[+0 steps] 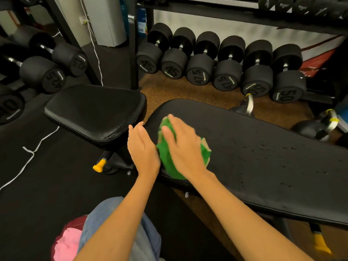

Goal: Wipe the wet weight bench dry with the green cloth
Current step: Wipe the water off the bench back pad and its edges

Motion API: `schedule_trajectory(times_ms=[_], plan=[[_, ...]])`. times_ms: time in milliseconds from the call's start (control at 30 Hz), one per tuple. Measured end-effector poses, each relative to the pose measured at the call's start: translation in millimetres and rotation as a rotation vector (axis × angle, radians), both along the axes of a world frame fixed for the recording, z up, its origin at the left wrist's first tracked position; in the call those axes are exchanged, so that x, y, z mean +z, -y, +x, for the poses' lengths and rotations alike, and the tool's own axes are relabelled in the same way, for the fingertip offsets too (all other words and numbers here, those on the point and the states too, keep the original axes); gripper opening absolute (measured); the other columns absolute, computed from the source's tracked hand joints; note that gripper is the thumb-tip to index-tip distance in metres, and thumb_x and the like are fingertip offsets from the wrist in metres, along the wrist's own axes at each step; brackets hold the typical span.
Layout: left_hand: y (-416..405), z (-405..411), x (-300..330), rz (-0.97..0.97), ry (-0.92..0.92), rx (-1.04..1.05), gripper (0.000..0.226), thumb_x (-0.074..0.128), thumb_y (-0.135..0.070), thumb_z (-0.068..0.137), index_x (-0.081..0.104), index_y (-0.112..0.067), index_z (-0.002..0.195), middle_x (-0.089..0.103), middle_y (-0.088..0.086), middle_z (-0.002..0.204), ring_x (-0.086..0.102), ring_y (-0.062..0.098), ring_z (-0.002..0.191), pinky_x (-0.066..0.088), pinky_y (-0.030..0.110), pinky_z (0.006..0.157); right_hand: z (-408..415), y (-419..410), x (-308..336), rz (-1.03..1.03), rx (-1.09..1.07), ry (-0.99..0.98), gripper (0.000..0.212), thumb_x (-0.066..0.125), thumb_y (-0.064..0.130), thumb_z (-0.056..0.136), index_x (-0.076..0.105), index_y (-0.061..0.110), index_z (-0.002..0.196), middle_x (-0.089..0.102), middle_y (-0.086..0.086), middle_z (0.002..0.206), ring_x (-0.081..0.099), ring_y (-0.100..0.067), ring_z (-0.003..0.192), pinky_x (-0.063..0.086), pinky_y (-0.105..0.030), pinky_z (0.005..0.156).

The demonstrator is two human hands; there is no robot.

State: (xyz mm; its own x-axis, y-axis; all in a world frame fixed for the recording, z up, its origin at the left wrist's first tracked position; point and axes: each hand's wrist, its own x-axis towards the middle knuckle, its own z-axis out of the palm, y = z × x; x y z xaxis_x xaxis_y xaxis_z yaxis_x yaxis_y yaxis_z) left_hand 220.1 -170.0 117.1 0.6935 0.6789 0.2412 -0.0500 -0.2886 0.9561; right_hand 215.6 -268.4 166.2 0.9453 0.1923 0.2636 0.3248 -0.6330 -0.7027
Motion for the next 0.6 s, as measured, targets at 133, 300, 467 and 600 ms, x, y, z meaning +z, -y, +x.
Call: schedule_trajectory(times_ms=[133,300,467,600], plan=[[-3.3,-0.1,-6.5,-0.074,0.043,-0.015,0.048,0.021,-0.039,0.102,0.053,-0.018,0.131,0.043,-0.014,0.138,0.022,0.007,0.143,0.022,0.031,0.116,4.0,-19.6,-24.8,-0.461,0.023,-0.15,0.049,0.015,0.054,0.1,0.027,0.041,0.146,0.015,0.005,0.16,0.003,-0.028,0.147,-0.003,-0.059,0.114],[-6.3,-0.3,-9.4,-0.059,0.034,-0.027,0.049,0.02,-0.043,0.101,0.052,-0.022,0.131,0.045,-0.005,0.144,0.023,0.007,0.143,0.022,0.036,0.117,6.5,-20.1,-30.3,-0.624,0.025,-0.112,0.051,0.012,0.06,0.097,0.015,0.049,0.147,0.003,0.007,0.161,-0.006,-0.037,0.146,-0.008,-0.067,0.109],[-0.6,-3.0,-0.4,-0.002,-0.024,-0.032,0.05,0.019,-0.041,0.101,0.053,-0.023,0.131,0.038,0.0,0.149,0.019,0.011,0.145,0.019,0.043,0.117,-3.6,-0.6,-35.1,-0.602,-0.007,-0.07,0.048,0.015,0.052,0.101,0.02,0.044,0.148,0.01,0.01,0.16,0.004,-0.029,0.147,-0.005,-0.06,0.113],[2.3,-4.1,4.1,0.069,-0.076,-0.015,0.049,0.019,-0.037,0.102,0.055,-0.019,0.13,0.041,0.002,0.147,0.023,0.018,0.144,0.021,0.051,0.114,-14.1,25.5,-37.8,-0.614,-0.052,-0.044,0.062,-0.004,0.054,0.092,0.022,0.044,0.148,0.015,0.012,0.159,0.01,-0.028,0.147,0.0,-0.058,0.115]])
